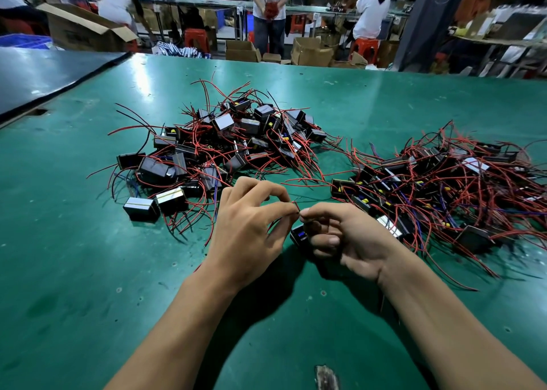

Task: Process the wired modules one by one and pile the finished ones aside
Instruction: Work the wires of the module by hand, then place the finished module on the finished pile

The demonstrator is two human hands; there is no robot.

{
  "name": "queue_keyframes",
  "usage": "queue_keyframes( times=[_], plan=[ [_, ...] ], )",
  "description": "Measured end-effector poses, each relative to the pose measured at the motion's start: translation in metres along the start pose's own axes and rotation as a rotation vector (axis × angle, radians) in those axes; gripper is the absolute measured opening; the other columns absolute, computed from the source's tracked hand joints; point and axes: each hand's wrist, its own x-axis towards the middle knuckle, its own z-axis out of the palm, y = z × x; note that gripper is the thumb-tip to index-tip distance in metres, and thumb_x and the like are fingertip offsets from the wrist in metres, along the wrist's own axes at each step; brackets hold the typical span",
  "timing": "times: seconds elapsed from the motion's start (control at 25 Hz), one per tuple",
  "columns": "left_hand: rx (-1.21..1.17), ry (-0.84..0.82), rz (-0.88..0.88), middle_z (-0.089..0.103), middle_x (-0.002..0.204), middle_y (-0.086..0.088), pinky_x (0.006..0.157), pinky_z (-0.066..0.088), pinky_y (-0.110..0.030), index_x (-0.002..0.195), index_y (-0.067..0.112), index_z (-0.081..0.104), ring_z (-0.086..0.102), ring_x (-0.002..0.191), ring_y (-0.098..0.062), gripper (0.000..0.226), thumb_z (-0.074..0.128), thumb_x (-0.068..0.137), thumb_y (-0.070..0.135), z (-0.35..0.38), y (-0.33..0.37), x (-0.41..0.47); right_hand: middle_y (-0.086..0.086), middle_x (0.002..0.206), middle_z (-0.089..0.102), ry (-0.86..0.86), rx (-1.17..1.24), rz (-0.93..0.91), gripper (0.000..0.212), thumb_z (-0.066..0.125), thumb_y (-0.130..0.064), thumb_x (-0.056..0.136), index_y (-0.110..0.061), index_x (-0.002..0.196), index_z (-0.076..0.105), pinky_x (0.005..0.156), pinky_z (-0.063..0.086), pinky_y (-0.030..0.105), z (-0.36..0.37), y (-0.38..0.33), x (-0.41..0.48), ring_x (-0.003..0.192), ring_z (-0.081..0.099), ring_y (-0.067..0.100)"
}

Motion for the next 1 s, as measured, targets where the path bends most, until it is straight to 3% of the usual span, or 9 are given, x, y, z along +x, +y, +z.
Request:
queue_keyframes(
  times=[0.08,0.24,0.36,0.48,0.56,0.76,0.88,1.0],
  plan=[
    [0.002,0.013,0.004,0.068,0.099,0.010,0.076,0.043,-0.046,0.083,0.024,0.078,0.054,0.089,-0.024,0.005,0.072,0.085,0.024,0.000,0.000,0.000,-0.007,0.054,0.035,-0.037,-0.005,-0.001,0.022,0.069,-0.020,0.074,-0.019,0.053,0.062,0.042,0.018,0.019,-0.002,0.000,-0.001,0.035,0.027,0.004],
    [-0.012,0.019,-0.004,0.068,0.100,0.010,0.077,0.043,-0.045,0.083,0.025,0.078,0.054,0.090,-0.024,0.005,0.073,0.084,0.026,0.001,-0.002,-0.001,-0.007,0.059,0.054,0.050,-0.271,-0.062,0.021,0.069,-0.024,0.087,-0.016,0.069,0.073,0.040,0.026,0.016,-0.004,-0.003,-0.005,0.039,0.034,0.005],
    [0.000,0.016,0.003,0.068,0.100,0.009,0.078,0.044,-0.046,0.082,0.025,0.077,0.055,0.090,-0.025,0.004,0.074,0.083,0.026,0.003,-0.003,-0.002,-0.005,0.053,0.047,0.085,-0.290,-0.051,0.021,0.066,-0.024,0.088,-0.017,0.069,0.066,0.039,0.025,0.014,-0.002,-0.003,-0.004,0.039,0.031,0.007],
    [0.004,0.016,-0.003,0.068,0.099,0.008,0.076,0.044,-0.045,0.081,0.024,0.077,0.055,0.089,-0.025,0.003,0.074,0.083,0.025,0.006,-0.004,-0.002,-0.005,0.049,0.033,0.078,-0.177,-0.037,0.028,0.059,-0.022,0.091,-0.018,0.063,0.056,0.041,0.024,0.015,0.004,0.002,0.000,0.037,0.025,0.009],
    [-0.006,0.012,-0.029,0.068,0.099,0.007,0.076,0.045,-0.045,0.084,0.023,0.078,0.054,0.088,-0.024,0.004,0.075,0.083,0.025,0.006,-0.004,-0.003,-0.006,0.051,0.036,0.078,-0.085,-0.075,0.035,0.057,-0.017,0.092,-0.018,0.056,0.057,0.040,0.024,0.016,0.007,0.005,0.003,0.037,0.027,0.007],
    [-0.149,0.013,-0.192,0.065,0.106,0.004,0.088,0.048,-0.044,0.118,0.022,0.069,0.058,0.099,-0.019,0.037,0.072,0.082,0.027,0.000,-0.004,0.000,-0.004,0.059,0.048,0.236,0.058,-0.282,0.020,0.061,-0.016,0.090,-0.014,0.070,0.059,0.041,0.034,0.018,0.000,0.000,0.009,0.038,0.034,0.006],
    [-0.118,-0.038,-0.312,0.062,0.113,0.003,0.096,0.044,-0.036,0.137,0.026,0.053,0.054,0.108,-0.017,0.057,0.071,0.083,0.032,-0.003,-0.009,0.000,-0.004,0.057,0.053,0.393,0.254,-0.448,0.020,0.059,-0.012,0.094,-0.012,0.074,0.059,0.046,0.045,0.020,-0.013,-0.011,0.011,0.043,0.047,0.008],
    [-0.071,-0.149,-0.414,0.058,0.122,0.002,0.102,0.039,-0.032,0.142,0.026,0.048,0.048,0.116,-0.017,0.062,0.072,0.085,0.031,0.001,-0.013,-0.003,-0.002,0.058,0.061,0.503,0.457,-0.622,0.019,0.055,-0.010,0.099,-0.008,0.080,0.056,0.065,0.059,0.025,-0.029,-0.018,0.010,0.061,0.069,0.015]
  ],
)
